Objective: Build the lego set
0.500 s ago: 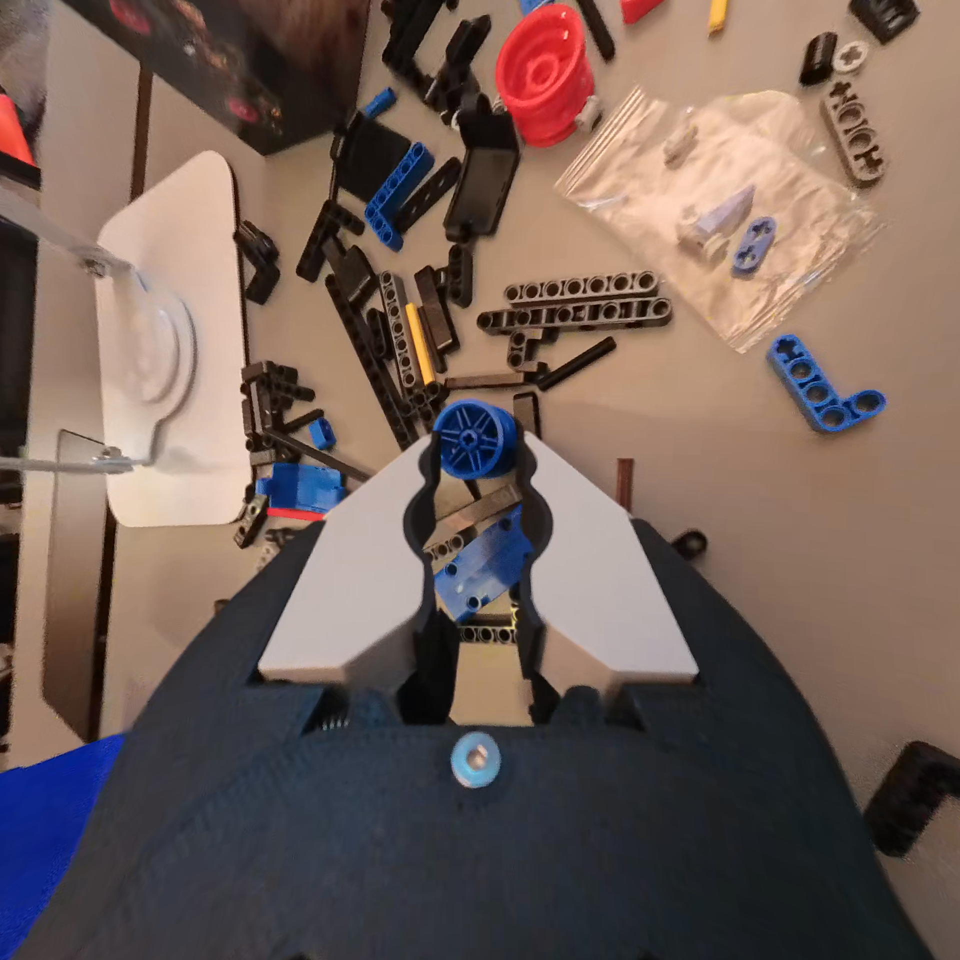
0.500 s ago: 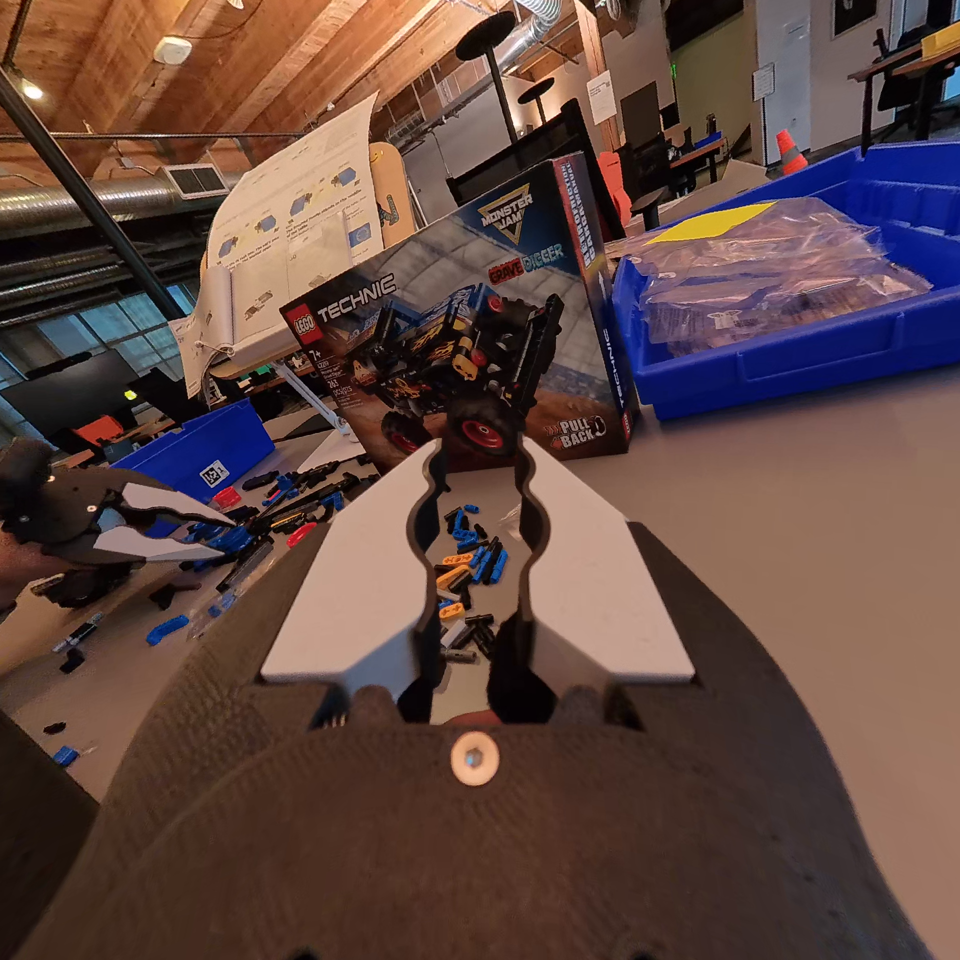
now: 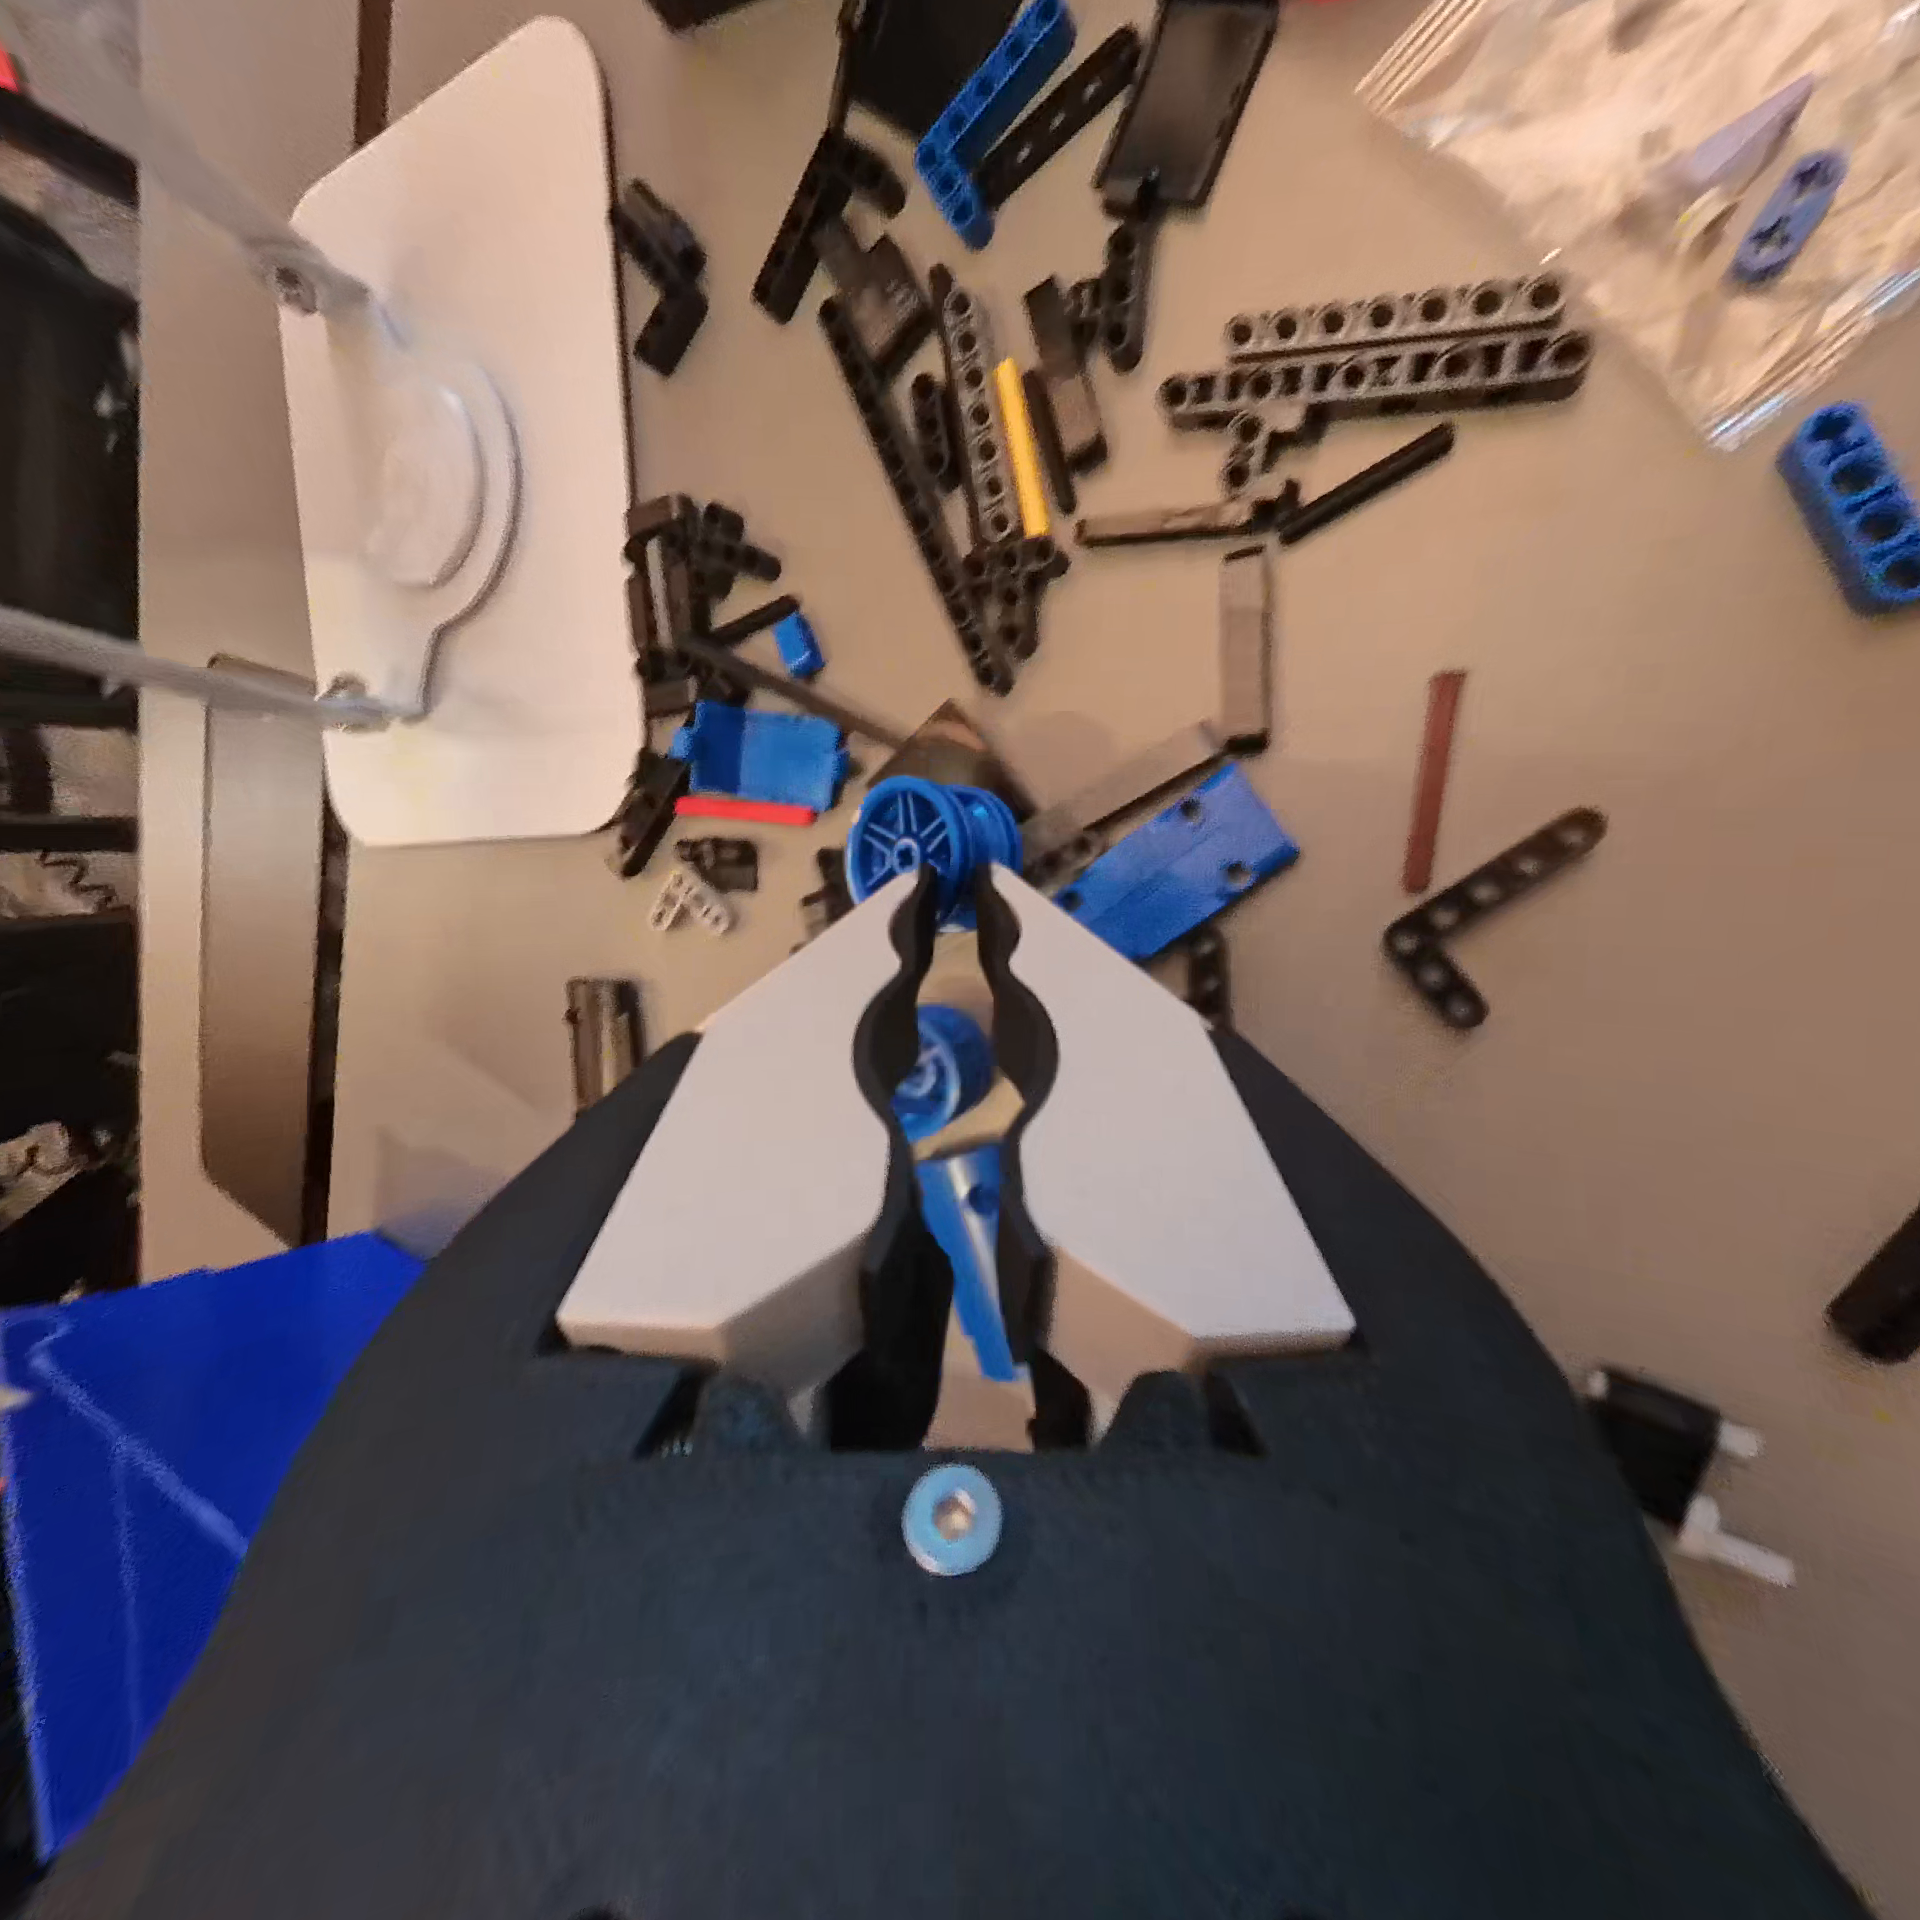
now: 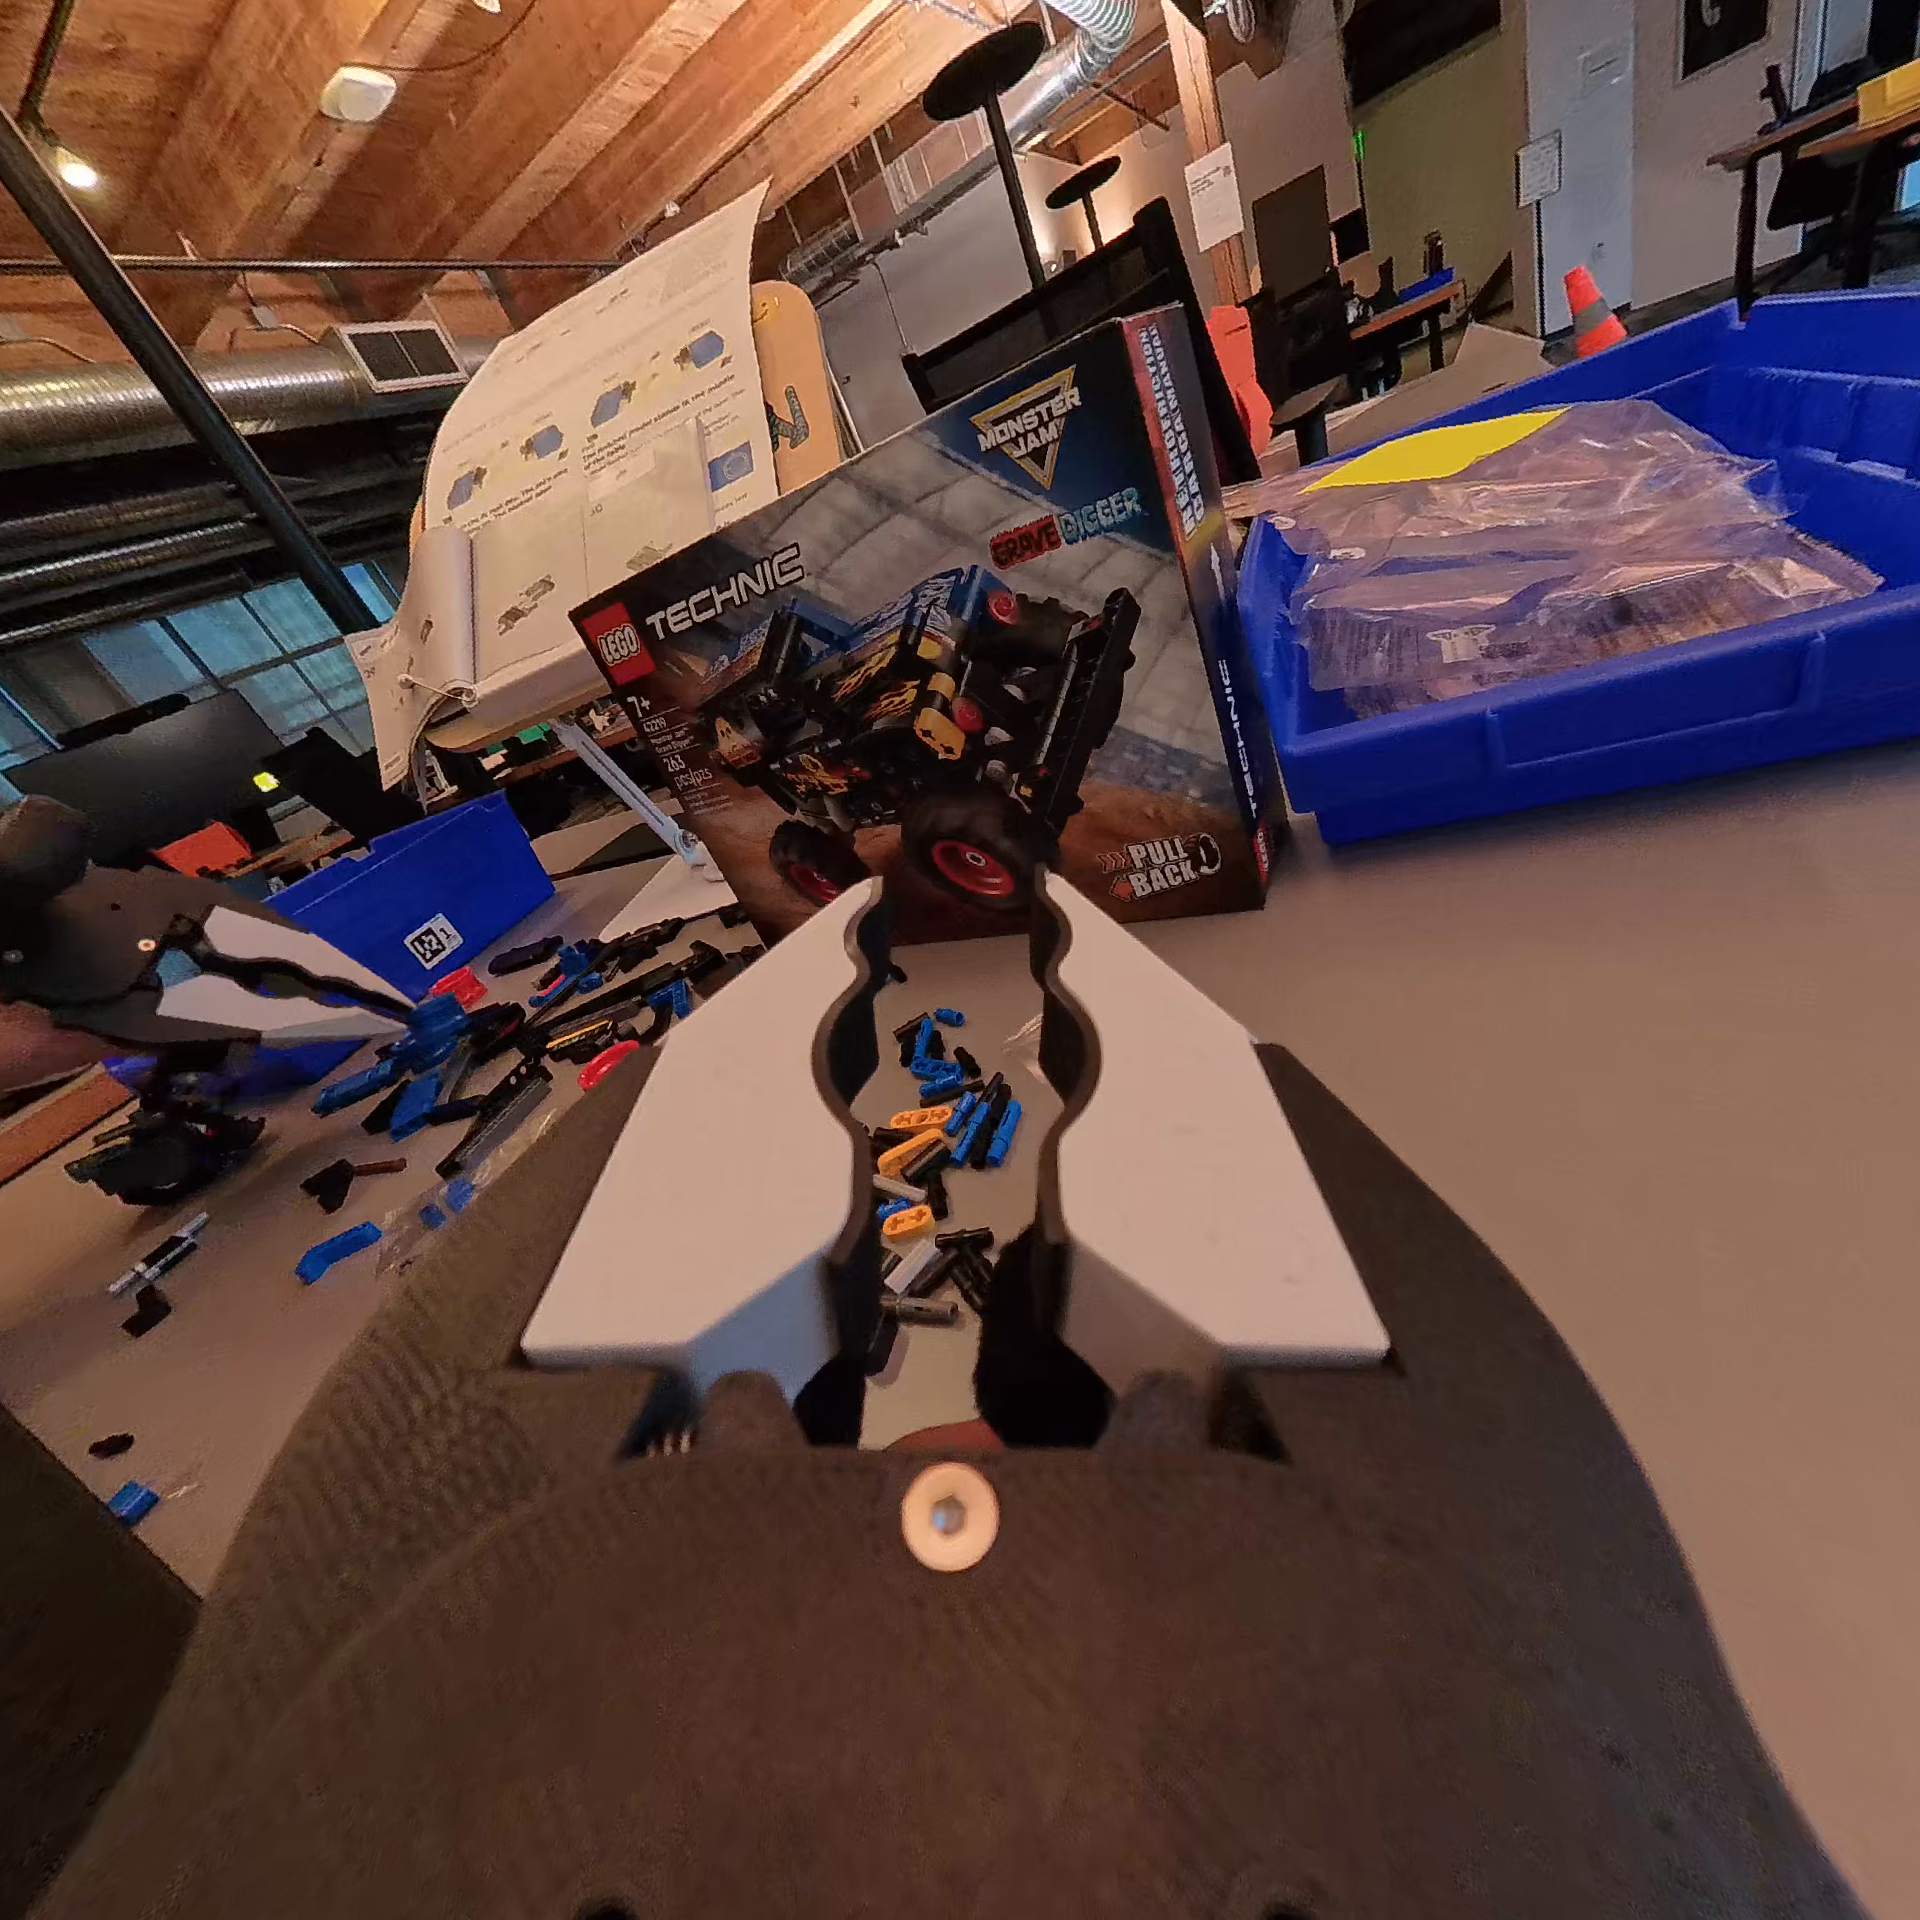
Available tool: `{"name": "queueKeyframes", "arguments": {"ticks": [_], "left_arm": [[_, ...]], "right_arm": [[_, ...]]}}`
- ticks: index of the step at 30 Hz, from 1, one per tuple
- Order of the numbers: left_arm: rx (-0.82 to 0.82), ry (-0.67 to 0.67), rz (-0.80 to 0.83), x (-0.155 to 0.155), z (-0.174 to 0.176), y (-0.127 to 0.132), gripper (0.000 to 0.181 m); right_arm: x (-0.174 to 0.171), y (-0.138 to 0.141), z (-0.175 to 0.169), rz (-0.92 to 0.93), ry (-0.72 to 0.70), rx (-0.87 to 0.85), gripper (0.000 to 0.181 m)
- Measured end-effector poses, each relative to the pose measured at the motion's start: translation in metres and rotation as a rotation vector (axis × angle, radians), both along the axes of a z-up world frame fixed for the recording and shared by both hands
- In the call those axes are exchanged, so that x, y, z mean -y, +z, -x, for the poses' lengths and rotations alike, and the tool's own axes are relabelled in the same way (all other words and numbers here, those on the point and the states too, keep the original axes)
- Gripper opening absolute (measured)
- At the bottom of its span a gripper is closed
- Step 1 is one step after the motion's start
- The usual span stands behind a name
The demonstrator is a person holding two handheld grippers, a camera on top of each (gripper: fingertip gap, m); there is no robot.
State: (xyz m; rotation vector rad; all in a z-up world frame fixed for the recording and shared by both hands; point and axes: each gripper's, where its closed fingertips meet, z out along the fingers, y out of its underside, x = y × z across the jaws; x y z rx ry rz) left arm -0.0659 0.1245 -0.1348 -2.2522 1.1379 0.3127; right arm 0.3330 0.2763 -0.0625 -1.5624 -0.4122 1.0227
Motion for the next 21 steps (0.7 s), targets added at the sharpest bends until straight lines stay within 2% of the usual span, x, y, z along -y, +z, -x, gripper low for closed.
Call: {"name": "queueKeyframes", "arguments": {"ticks": [6,12,17,21], "left_arm": [[-0.043,0.065,0.001,0.003,0.035,0.014,0.005],[-0.076,0.101,0.073,0.011,0.058,0.004,0.007],[-0.088,0.052,0.023,-0.008,0.043,0.015,0.018],[-0.086,-0.060,-0.030,-0.040,0.001,0.024,0.025]], "right_arm": [[0.001,0.000,0.001,-0.002,0.002,0.002,0.025],[0.001,0.000,0.002,0.000,0.010,0.002,0.025],[0.002,0.000,0.002,0.001,0.011,0.003,0.025],[0.002,0.000,0.002,-0.003,0.009,0.002,0.025]]}}
